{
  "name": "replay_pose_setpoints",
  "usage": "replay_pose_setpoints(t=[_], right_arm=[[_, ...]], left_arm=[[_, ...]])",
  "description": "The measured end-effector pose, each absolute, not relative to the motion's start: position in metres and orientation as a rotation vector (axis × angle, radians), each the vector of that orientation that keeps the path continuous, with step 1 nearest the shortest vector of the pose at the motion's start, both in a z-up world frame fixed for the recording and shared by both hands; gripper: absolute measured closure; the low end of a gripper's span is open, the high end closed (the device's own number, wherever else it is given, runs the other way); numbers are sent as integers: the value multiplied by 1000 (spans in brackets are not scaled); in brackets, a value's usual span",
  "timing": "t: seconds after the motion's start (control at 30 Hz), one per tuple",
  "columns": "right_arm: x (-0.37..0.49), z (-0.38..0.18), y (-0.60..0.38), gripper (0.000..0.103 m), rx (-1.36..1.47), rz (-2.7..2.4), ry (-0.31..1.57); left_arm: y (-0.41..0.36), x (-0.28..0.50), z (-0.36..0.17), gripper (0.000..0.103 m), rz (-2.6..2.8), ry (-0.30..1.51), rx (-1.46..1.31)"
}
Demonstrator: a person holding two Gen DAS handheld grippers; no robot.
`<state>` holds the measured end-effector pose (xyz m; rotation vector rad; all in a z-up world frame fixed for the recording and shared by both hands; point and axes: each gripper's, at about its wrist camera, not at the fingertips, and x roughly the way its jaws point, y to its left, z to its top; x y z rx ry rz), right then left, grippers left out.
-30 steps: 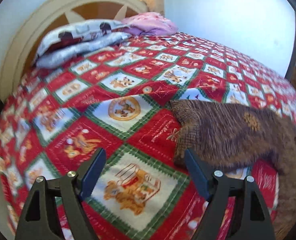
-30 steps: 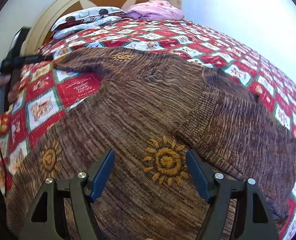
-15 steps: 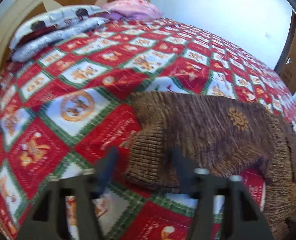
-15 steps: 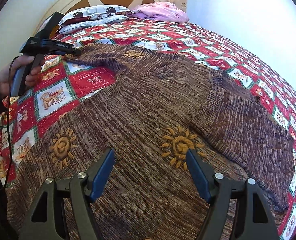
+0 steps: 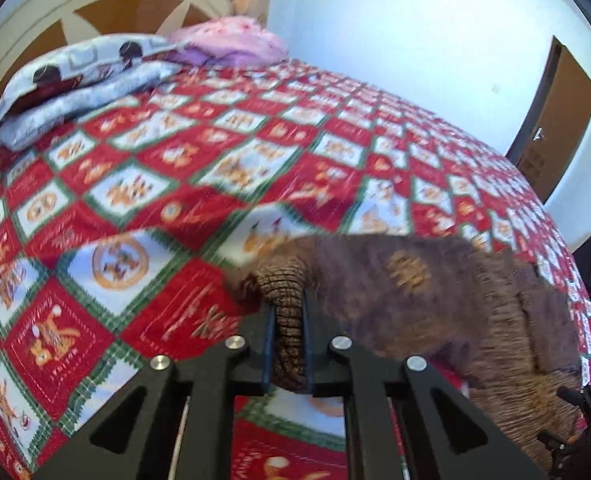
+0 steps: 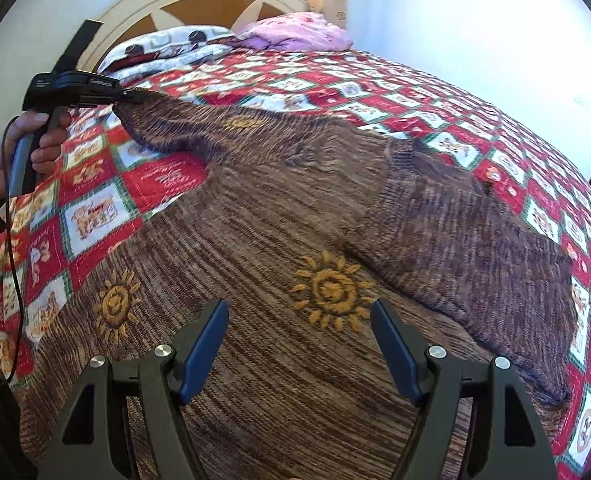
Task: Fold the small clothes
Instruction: 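Lift the sleeve with the left tool and fold it across the body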
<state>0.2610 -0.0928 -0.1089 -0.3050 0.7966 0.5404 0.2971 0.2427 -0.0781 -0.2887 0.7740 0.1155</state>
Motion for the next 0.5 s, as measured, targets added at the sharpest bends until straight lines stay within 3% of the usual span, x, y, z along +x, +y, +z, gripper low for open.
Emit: replay_pose_setpoints(t=[0.5], right_arm=[[270,-93,-165,28,-78,407,792]], left_arm=[[136,318,13,91,-113,669,-225]])
